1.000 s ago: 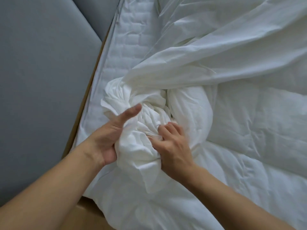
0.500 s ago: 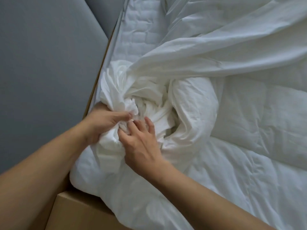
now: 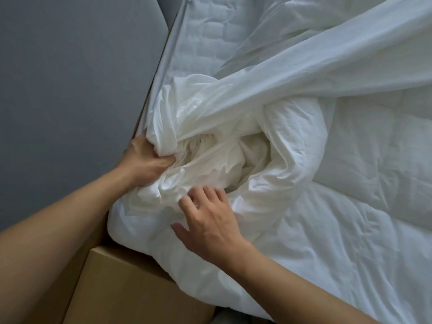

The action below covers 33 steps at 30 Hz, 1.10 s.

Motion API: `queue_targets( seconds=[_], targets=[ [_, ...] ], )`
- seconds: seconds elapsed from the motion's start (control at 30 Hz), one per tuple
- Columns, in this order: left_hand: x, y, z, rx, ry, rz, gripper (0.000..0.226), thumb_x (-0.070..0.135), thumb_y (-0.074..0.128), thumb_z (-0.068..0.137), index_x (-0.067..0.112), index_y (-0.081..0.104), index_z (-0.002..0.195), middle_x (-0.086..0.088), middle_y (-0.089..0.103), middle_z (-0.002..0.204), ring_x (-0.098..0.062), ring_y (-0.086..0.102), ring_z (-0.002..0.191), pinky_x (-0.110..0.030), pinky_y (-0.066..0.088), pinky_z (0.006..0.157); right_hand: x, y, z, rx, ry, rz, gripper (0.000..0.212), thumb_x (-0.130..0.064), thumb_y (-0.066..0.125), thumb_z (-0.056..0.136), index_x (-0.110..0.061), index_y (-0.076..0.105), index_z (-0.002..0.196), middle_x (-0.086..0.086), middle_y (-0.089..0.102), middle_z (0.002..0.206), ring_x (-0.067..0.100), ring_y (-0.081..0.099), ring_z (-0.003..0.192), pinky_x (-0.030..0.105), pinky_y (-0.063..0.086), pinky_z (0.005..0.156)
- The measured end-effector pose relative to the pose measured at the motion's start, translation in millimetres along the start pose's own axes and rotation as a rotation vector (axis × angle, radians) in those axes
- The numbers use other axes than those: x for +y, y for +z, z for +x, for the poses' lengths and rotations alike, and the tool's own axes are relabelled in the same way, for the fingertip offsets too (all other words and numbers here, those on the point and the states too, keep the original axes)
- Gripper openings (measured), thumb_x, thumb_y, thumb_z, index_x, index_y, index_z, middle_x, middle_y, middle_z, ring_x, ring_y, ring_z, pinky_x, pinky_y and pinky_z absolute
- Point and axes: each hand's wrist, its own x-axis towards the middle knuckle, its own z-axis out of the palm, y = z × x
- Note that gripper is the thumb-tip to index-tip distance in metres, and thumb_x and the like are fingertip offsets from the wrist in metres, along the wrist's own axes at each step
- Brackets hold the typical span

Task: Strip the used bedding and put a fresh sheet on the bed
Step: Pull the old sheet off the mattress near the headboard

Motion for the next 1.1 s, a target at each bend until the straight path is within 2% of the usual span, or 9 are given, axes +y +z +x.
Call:
queue_targets(
  seconds=[0.13, 0.2, 0.4, 0.5, 0.6, 0.8, 0.87, 0.97, 1.1],
  targets=[
    [-6.5, 1.7, -0.1, -0.004, 0.023, 0.016, 0.059, 0.037, 0.079, 0.076, 0.015, 0.060, 0.127, 0.005, 0.061, 0.101, -0.018, 0.056, 0.091, -0.024, 0.039, 0.069, 3.9, 14.0, -3.5, -0.656, 0.053, -0.359, 0.112, -0.082, 0.070, 0.059, -0.008, 0.044, 0.139, 0.015, 0.052, 0.128, 0.037, 0.047, 0.123, 0.057, 0.020, 0.114],
    [-7.7, 2.7, -1.4, 0.011, 0.024, 0.010, 0.062, 0.036, 0.079, 0.076, 0.015, 0.057, 0.131, 0.005, 0.060, 0.102, -0.019, 0.055, 0.090, -0.025, 0.039, 0.067, 8.2, 15.2, 3.9, -0.827, 0.076, -0.435, 0.106, -0.076, 0.072, 0.066, -0.010, 0.039, 0.142, 0.011, 0.056, 0.126, 0.032, 0.052, 0.117, 0.049, 0.027, 0.109],
    [-10.9, 8.5, -5.9, 0.053, -0.011, -0.020, 0.065, 0.035, 0.079, 0.076, 0.018, 0.054, 0.133, 0.003, 0.060, 0.103, -0.022, 0.055, 0.089, -0.031, 0.040, 0.072, 30.4, -36.3, 13.2, -0.577, -0.039, 0.191, 0.008, -0.032, 0.069, 0.088, -0.024, 0.069, 0.090, 0.000, 0.068, 0.084, 0.022, 0.065, 0.078, 0.037, 0.053, 0.072],
    [-13.0, 11.6, -9.1, 0.064, -0.058, -0.031, 0.069, 0.041, 0.076, 0.074, 0.021, 0.050, 0.135, 0.007, 0.057, 0.099, -0.020, 0.053, 0.086, -0.027, 0.038, 0.060, 52.7, -76.5, 15.1, -0.219, 0.054, 0.159, 0.017, -0.038, 0.066, 0.084, -0.022, 0.066, 0.080, -0.006, 0.061, 0.077, 0.022, 0.061, 0.076, 0.033, 0.037, 0.069],
    [-16.2, 13.4, -13.4, 0.095, -0.075, -0.061, 0.069, 0.042, 0.077, 0.074, 0.026, 0.048, 0.135, 0.012, 0.054, 0.096, -0.020, 0.054, 0.086, -0.026, 0.038, 0.059, 77.2, -99.8, 35.1, 0.020, 0.176, 0.026, 0.026, -0.043, 0.060, 0.089, -0.019, 0.061, 0.080, -0.001, 0.056, 0.086, 0.028, 0.053, 0.082, 0.039, 0.039, 0.071],
    [-25.3, 16.7, -18.1, 0.214, -0.085, -0.086, 0.073, 0.045, 0.077, 0.072, 0.030, 0.045, 0.135, 0.013, 0.052, 0.103, -0.022, 0.053, 0.089, -0.033, 0.041, 0.074, 94.8, -78.1, 97.8, -0.244, 0.354, 0.086, 0.015, -0.031, 0.050, 0.091, -0.020, 0.044, 0.100, 0.003, 0.054, 0.086, 0.036, 0.052, 0.080, 0.036, 0.037, 0.065],
    [-27.5, 19.1, -14.9, 0.274, -0.121, -0.125, 0.068, 0.041, 0.078, 0.073, 0.027, 0.047, 0.133, 0.013, 0.056, 0.098, -0.023, 0.055, 0.089, -0.029, 0.040, 0.069, 82.7, -65.9, 102.3, -0.242, 0.246, 0.176, 0.030, -0.038, 0.054, 0.086, -0.025, 0.048, 0.113, 0.003, 0.065, 0.099, 0.032, 0.061, 0.091, 0.034, 0.043, 0.070],
    [-25.7, 24.4, -13.8, 0.336, -0.133, -0.116, 0.066, 0.038, 0.076, 0.076, 0.023, 0.045, 0.132, -0.001, 0.062, 0.105, -0.032, 0.059, 0.092, -0.030, 0.038, 0.071, 51.3, -40.7, 89.0, -0.332, 0.063, 0.196, 0.074, -0.081, 0.058, 0.073, -0.026, 0.054, 0.123, 0.000, 0.062, 0.114, 0.022, 0.063, 0.092, 0.033, 0.051, 0.075],
    [-27.2, 28.6, -12.8, 0.351, -0.135, -0.116, 0.065, 0.040, 0.076, 0.077, 0.023, 0.042, 0.129, -0.006, 0.064, 0.108, -0.035, 0.061, 0.093, -0.031, 0.039, 0.073, 44.3, -30.8, 75.2, -0.325, -0.103, 0.130, 0.097, -0.069, 0.084, 0.056, -0.018, 0.051, 0.131, 0.007, 0.047, 0.112, 0.022, 0.052, 0.068, 0.033, 0.048, 0.058]
  ],
)
